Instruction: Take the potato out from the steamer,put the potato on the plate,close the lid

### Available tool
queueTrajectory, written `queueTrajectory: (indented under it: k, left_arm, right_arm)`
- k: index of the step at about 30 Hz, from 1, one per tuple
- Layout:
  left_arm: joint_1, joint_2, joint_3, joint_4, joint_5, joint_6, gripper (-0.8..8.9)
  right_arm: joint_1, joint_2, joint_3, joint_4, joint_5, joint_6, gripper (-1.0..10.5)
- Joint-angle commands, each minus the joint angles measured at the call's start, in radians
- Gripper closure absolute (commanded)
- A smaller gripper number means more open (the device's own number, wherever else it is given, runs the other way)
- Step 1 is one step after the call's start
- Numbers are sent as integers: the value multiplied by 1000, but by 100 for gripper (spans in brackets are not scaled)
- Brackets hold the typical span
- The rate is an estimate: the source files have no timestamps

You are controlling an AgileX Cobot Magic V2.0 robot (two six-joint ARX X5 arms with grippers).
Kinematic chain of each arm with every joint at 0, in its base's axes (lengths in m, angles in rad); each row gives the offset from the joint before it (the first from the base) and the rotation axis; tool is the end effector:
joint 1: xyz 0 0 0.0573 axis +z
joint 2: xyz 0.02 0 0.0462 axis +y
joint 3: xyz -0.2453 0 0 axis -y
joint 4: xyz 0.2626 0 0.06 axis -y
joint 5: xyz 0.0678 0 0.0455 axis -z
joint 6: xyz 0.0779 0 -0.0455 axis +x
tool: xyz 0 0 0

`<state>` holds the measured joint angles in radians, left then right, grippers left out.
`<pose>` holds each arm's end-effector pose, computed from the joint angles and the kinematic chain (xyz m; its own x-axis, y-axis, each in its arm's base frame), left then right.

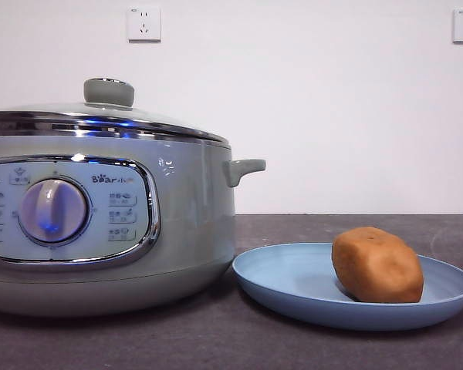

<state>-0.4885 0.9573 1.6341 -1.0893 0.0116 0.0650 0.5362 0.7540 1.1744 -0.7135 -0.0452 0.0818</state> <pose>0.1580 -0.0850 0.4569 0.8035 -0.4402 -0.4009 0.5006 0.8639 0.0549 0.1666 0.1031 0.3913 0.7991 0.5274 -0.2886 -0.5254 0.8459 0.0912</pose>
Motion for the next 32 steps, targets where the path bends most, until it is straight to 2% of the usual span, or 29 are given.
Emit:
queueTrajectory:
  k: [1,8,17,24,28,32]
  left_arm:
    - [43,-35,-64,96,31,-21,817]
    - [120,-201,-402,417,151,-43,817]
    - [209,-483,-924,793,153,-124,817]
    - [258,-693,-1269,1059,154,-153,817]
    - [277,-778,-1408,1163,154,-187,817]
    - [290,-842,-1495,1193,150,-217,817]
  right_arm:
    - [0,-2,2,5,-1,-3,947]
    - [0,-2,2,5,0,-3,947]
    - [0,-2,2,5,-1,-3,947]
    - [0,-2,2,5,-1,-3,947]
    - [0,-2,2,5,-1,-3,947]
    - [0,-2,2,5,-1,-3,947]
